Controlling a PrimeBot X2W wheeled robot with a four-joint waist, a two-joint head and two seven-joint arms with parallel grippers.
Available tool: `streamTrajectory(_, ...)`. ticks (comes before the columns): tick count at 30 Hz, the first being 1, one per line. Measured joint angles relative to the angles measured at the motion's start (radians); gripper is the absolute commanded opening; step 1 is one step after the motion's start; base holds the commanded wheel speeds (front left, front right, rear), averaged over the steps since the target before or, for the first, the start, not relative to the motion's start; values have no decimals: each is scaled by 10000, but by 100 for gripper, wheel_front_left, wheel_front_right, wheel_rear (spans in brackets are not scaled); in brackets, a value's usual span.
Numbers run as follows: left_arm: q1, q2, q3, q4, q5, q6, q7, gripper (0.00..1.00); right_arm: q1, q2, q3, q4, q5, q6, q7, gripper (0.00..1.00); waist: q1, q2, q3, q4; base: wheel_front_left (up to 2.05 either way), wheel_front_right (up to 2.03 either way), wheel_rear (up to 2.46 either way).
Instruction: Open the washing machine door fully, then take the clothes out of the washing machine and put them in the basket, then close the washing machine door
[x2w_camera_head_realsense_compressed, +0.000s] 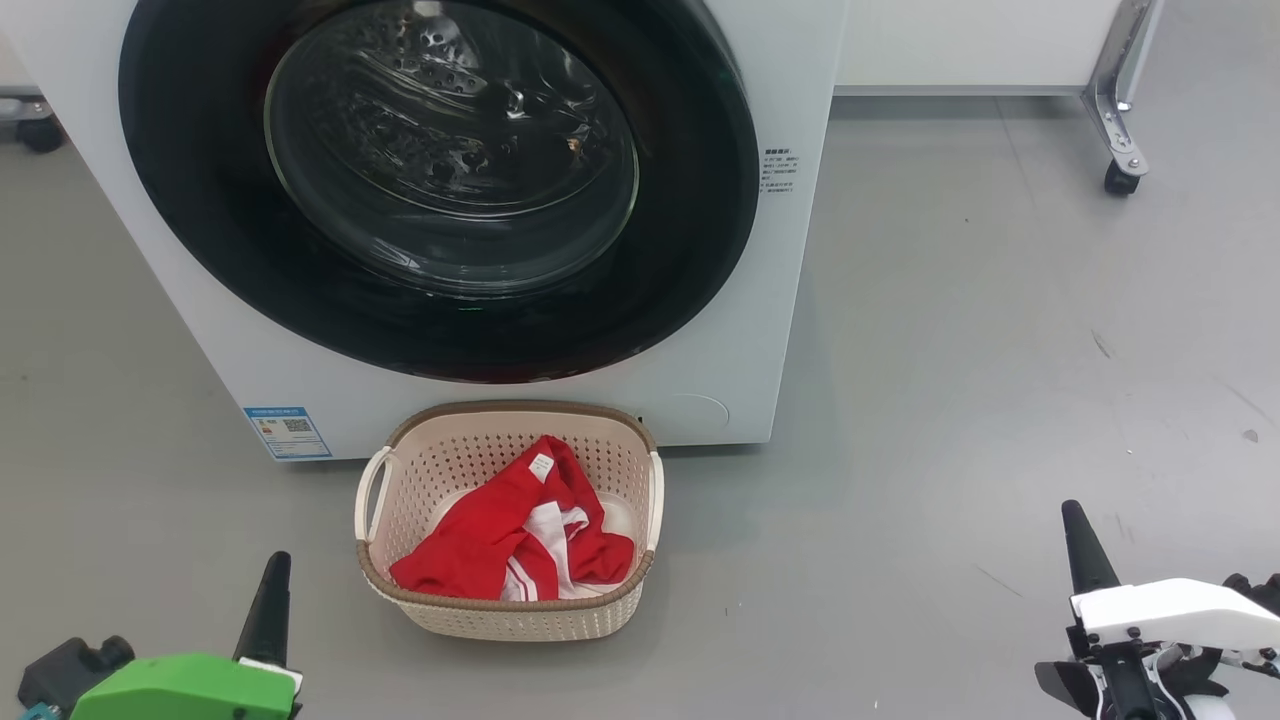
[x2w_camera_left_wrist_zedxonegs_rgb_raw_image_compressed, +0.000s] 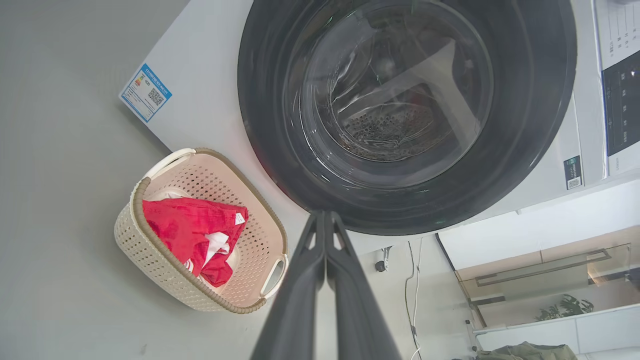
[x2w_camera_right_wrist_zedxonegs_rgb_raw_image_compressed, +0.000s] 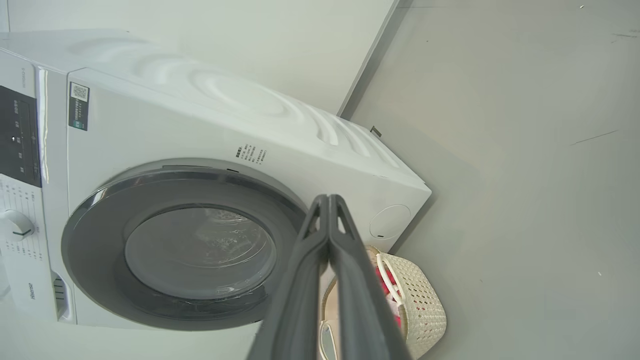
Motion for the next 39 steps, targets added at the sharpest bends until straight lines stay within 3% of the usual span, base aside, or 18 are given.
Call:
streamTrajectory(31,-746,-17,734,635,-3492,-426,508,0,-681,-198,-686,293,3446,399,759,0,0,0,84,17,0,0,0)
streamTrajectory(39,-818,-25,784,690,-3576,-437,541,0,-741,-201,-731,351,3538,414,798,0,0,0,85,17,0,0,0)
